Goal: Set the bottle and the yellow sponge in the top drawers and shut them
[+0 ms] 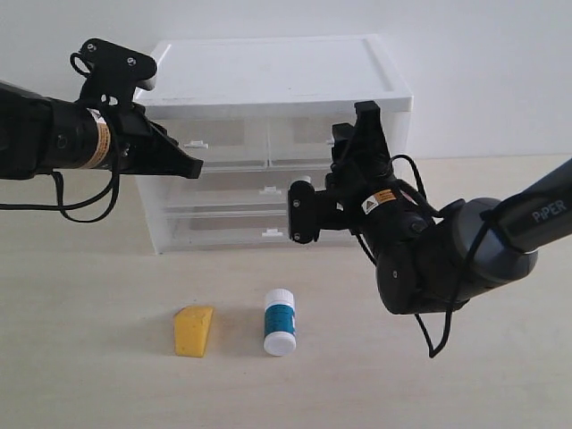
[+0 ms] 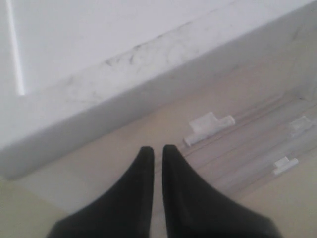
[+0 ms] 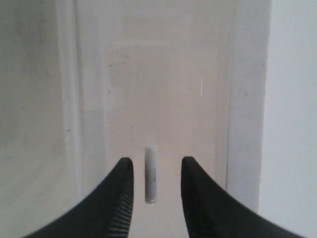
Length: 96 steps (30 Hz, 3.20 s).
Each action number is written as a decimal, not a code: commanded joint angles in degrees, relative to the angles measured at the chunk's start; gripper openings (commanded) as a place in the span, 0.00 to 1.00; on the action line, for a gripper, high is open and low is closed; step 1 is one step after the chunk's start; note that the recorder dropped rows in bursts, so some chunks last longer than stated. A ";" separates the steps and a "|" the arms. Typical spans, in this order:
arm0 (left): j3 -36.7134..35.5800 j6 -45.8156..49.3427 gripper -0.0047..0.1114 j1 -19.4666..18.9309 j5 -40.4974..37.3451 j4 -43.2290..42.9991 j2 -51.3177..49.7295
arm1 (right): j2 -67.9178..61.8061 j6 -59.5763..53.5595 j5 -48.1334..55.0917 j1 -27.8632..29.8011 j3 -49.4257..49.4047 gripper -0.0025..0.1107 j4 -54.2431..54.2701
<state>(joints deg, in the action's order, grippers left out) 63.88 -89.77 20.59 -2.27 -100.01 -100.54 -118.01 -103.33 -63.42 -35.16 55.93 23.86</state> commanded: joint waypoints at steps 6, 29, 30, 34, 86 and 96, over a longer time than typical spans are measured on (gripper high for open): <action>0.37 -0.23 0.07 -0.06 -0.56 0.06 0.18 | 0.76 -0.08 1.21 0.78 1.57 0.30 0.46; 0.16 -0.23 0.07 -0.06 -0.54 0.06 0.18 | 0.76 -1.53 2.41 0.87 2.93 0.02 3.83; 0.16 -0.23 0.07 -0.06 -0.54 0.06 0.18 | 0.76 -1.37 2.19 0.87 2.97 0.02 4.07; 0.16 -0.23 0.07 -0.06 -0.54 0.06 0.18 | 0.76 -0.78 1.10 0.87 2.97 0.02 4.39; 0.16 -0.23 0.07 -0.06 -0.54 0.06 0.18 | 0.76 -3.14 -3.03 1.80 3.43 0.02 9.93; 0.16 -0.23 0.07 -0.06 -0.54 0.06 0.18 | 0.76 -6.69 -6.54 -2.18 2.17 0.02 12.58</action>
<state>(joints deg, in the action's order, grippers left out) 63.88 -89.77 20.59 -2.39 -100.01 -100.54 -118.05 -109.35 -63.52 -37.54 57.64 33.94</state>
